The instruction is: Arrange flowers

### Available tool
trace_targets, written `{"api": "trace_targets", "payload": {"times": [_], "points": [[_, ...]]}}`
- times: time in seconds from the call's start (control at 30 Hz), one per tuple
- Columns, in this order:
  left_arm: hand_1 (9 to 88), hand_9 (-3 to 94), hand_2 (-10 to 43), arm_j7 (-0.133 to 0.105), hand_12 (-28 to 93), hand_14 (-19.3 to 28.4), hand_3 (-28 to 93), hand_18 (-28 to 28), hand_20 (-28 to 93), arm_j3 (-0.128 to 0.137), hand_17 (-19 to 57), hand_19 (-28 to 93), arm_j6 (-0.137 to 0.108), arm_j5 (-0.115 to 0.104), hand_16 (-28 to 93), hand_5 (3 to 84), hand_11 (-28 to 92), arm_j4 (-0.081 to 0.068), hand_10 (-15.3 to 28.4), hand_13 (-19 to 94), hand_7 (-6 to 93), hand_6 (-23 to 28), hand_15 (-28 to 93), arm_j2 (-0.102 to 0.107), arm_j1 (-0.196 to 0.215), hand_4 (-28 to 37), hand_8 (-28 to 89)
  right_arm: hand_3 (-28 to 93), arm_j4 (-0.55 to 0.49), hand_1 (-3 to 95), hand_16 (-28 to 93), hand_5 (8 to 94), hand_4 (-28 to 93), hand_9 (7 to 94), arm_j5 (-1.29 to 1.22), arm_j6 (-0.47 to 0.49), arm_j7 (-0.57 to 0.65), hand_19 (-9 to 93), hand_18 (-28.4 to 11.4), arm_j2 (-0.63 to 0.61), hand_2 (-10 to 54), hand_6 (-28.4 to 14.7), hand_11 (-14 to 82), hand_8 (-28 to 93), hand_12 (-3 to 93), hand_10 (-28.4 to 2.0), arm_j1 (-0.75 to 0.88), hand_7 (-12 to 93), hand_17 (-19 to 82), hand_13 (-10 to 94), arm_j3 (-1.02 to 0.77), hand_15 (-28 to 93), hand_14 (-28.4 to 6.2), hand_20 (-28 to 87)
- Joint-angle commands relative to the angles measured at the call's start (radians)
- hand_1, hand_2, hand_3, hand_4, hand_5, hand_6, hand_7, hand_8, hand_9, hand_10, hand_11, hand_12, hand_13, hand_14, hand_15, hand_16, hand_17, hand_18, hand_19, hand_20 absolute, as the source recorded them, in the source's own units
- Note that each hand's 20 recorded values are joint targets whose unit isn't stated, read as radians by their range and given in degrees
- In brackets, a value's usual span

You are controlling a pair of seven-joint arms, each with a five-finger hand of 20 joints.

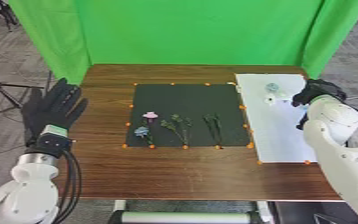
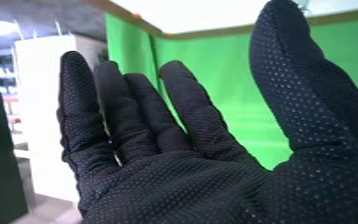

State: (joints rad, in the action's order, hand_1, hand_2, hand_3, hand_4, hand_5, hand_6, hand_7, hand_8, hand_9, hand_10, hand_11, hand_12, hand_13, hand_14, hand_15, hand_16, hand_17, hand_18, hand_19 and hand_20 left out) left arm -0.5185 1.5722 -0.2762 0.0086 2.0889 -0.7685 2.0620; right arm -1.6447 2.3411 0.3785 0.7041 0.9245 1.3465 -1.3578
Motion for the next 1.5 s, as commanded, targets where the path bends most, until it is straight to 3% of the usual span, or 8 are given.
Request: {"api": "trace_targets", "payload": {"times": [0.03, 0.37, 0.53, 0.7, 0.77, 0.93, 1.2, 1.5], "points": [[25.9, 31.7, 12.8, -0.014, 9, 13.0, 72, 15.1, 10, 0.024, -4.1, 40, 0.001, 0.032, -9, 41.5, 20, 0.012, 13.0, 21, 16.0, 7.5, 35, 0.005, 0.04, -28.3, -9, 80, 0.044, 34.4, 7, 40.7, -28, 32.9, -0.087, 0.041, 0.014, 66, -20.9, 0.0, -9.5, -16.7, 7.6, -8, 11.2, -23.5, -0.02, 5, 20, 26, -0.003, 32, -19.5, 22], [26.4, 32.8, 12.8, 0.022, 9, 13.8, 72, 15.3, 10, 0.009, -4.1, 41, 0.041, 0.061, -9, 42.4, 21, 0.013, 13.0, 22, 16.5, 7.7, 37, 0.014, 0.024, -28.3, -9, 82, 0.101, 39.9, 5, 41.8, -28, 35.5, -0.066, 0.089, 0.076, 71, -21.0, 0.017, -9.5, -15.3, 10.9, -10, 9.8, -21.4, -0.039, 8, 24, 30, 0.028, 36, -18.4, 21], [26.4, 33.0, 12.8, 0.034, 9, 14.2, 72, 15.4, 10, 0.001, -4.2, 41, 0.038, 0.056, -9, 42.4, 21, 0.01, 13.2, 23, 16.5, 7.7, 38, 0.006, 0.013, -28.3, -9, 81, 0.122, 46.9, 6, 51.7, -28, 50.8, -0.075, 0.013, 0.149, 81, -21.9, 0.03, -9.5, -8.8, 13.7, -12, 11.4, -18.5, -0.029, 14, 34, 48, 0.046, 40, -16.3, 20], [26.6, 34.5, 12.9, 0.04, 10, 15.3, 72, 15.9, 11, 0.003, -4.5, 41, 0.039, 0.057, -8, 42.8, 22, 0.007, 14.0, 24, 16.6, 8.0, 42, 0.009, 0.009, -28.3, -9, 74, 0.14, 55.3, 24, 64.8, -28, 68.9, -0.038, -0.021, 0.138, 86, -17.9, 0.038, -9.5, -4.2, 14.8, -4, 20.7, -13.9, -0.006, 23, 43, 64, 0.053, 36, -9.6, 17], [26.6, 34.7, 12.9, 0.053, 10, 15.3, 72, 15.9, 11, 0.016, -4.5, 41, 0.046, 0.074, -8, 42.9, 22, 0.007, 14.1, 25, 16.6, 8.0, 42, -0.006, 0.015, -28.3, -9, 70, 0.145, 59.9, 30, 68.5, -28, 74.9, -0.049, -0.025, 0.144, 86, -15.0, 0.041, -9.5, -3.5, 9.7, 1, 28.7, -11.8, -0.001, 27, 47, 68, 0.053, 32, -6.5, 16], [26.6, 34.9, 12.8, 0.058, 10, 15.4, 72, 15.9, 10, 0.014, -4.5, 42, 0.054, 0.069, -9, 42.9, 22, 0.003, 14.1, 25, 16.6, 8.0, 43, -0.002, 0.015, -28.3, -9, 70, 0.138, 66.2, 39, 71.3, -28, 81.7, -0.022, -0.087, 0.13, 88, -6.5, 0.038, -9.5, -2.1, 10.5, 7, 41.2, -9.4, 0.024, 37, 54, 73, 0.056, 36, -4.3, 9], [26.6, 35.1, 12.8, 0.052, 10, 15.4, 72, 15.9, 10, 0.011, -4.5, 41, 0.056, 0.072, -9, 42.9, 22, 0.003, 14.3, 25, 16.4, 8.1, 43, -0.003, 0.017, -28.3, -9, 73, 0.007, 67.1, 42, 71.6, -28, 82.6, 0.045, -0.206, 0.091, 91, -3.4, 0.021, -9.5, -2.0, 13.2, 9, 45.2, -9.4, 0.062, 40, 57, 74, 0.061, 40, -4.4, 4], [26.6, 35.1, 12.7, 0.092, 10, 15.5, 72, 15.9, 10, 0.017, -4.4, 41, 0.068, 0.082, -9, 42.9, 22, -0.009, 14.3, 25, 16.4, 8.0, 42, -0.028, 0.03, -28.3, -9, 74, -0.177, 66.0, 42, 71.7, -27, 82.8, 0.018, -0.316, -0.027, 89, -6.1, 0.128, -9.5, -1.8, 13.6, 10, 45.3, -9.7, -0.021, 40, 57, 74, 0.168, 41, -4.6, 10]]}}
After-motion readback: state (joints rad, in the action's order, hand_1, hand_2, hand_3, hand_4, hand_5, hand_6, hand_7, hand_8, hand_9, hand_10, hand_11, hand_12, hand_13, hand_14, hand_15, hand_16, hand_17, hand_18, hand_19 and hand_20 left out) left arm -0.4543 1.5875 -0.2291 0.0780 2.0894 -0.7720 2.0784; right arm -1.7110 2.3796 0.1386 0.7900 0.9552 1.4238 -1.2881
